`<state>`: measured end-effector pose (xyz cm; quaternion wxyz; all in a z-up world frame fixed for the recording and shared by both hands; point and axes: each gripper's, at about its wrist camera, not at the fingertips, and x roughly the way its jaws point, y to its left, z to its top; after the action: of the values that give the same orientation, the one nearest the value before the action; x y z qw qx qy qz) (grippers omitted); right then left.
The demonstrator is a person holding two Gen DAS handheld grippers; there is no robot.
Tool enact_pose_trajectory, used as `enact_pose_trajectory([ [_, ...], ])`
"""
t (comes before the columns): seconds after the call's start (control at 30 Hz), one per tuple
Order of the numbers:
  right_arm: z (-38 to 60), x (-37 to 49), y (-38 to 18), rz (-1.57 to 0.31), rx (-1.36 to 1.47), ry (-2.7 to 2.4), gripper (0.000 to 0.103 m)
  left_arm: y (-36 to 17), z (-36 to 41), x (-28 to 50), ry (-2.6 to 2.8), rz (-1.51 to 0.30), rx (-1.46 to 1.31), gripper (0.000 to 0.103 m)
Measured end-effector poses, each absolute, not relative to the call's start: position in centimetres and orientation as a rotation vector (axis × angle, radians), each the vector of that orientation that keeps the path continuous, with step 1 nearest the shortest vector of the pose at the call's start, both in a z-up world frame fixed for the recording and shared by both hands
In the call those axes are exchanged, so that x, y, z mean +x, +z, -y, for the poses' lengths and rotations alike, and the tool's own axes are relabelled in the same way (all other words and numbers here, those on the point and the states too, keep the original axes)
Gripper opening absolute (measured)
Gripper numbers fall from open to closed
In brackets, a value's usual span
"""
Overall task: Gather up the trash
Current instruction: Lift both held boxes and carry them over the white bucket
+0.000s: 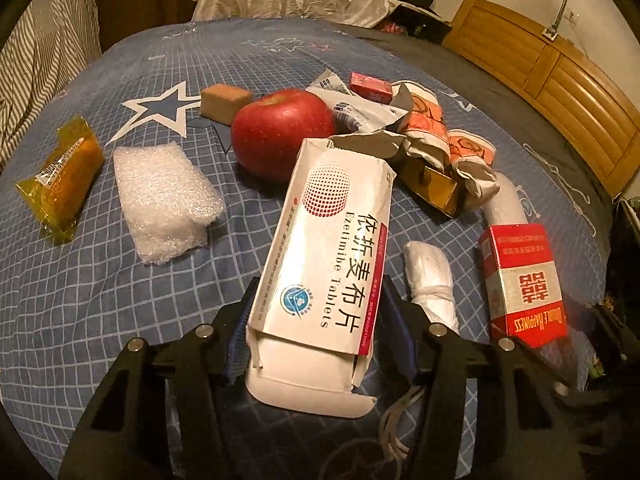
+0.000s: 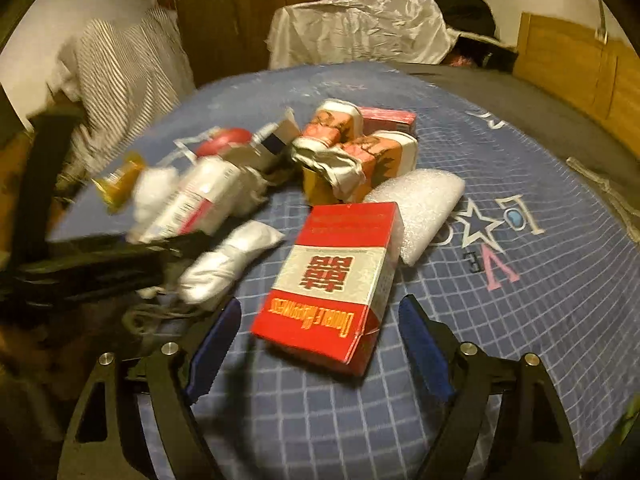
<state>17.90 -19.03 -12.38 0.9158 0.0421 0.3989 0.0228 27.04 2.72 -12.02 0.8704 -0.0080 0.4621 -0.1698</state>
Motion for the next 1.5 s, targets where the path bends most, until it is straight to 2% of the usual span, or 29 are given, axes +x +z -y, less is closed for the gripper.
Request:
enact_pose_trajectory([
  [0.17, 19.4, 18.1, -12.5, -0.806, 0.077, 0.06, 0.059, -12.0, -2.7, 26.9, -0.365, -0.962, -0.02, 0.053],
  [0.27, 20.2, 17.4, -12.2, -0.794, 0.108, 0.089, 0.059, -11.8, -2.8, 26.6, -0.367, -0.959, -0.023, 0.051],
  [0.3, 20.5, 17.0, -12.1, -0.789, 0.111, 0.098, 0.054, -11.6, -2.9, 26.3, -0.366, -0.953, -0.024, 0.051],
  [0.33, 20.8, 16.7, -11.9, -0.786, 0.113, 0.109, 0.034, -11.4, -2.9, 26.0, -0.363, -0.95, -0.023, 0.051],
  [0.37, 21.0, 16.2, -11.7, -0.777, 0.123, 0.122, 0.031, -11.2, -2.9, 25.6, -0.355, -0.944, -0.023, 0.051],
  [0.63, 21.1, 13.1, -9.0, -0.683, 0.118, 0.213, 0.028, -9.1, -4.4, 21.7, -0.302, -0.903, -0.066, 0.05],
  [0.9, 17.5, 11.1, -4.8, -0.591, 0.057, 0.324, 0.028, -4.6, -7.8, 17.6, -0.16, -0.802, -0.083, 0.05],
  [1.17, 9.0, 9.7, 0.8, -0.481, -0.071, 0.482, 0.028, -0.4, -13.1, 14.5, 0.023, -0.716, -0.084, 0.05],
  [1.5, -6.4, 11.2, 6.5, -0.423, -0.161, 0.753, 0.028, 4.2, -24.1, 10.2, 0.327, -0.603, -0.081, 0.05],
])
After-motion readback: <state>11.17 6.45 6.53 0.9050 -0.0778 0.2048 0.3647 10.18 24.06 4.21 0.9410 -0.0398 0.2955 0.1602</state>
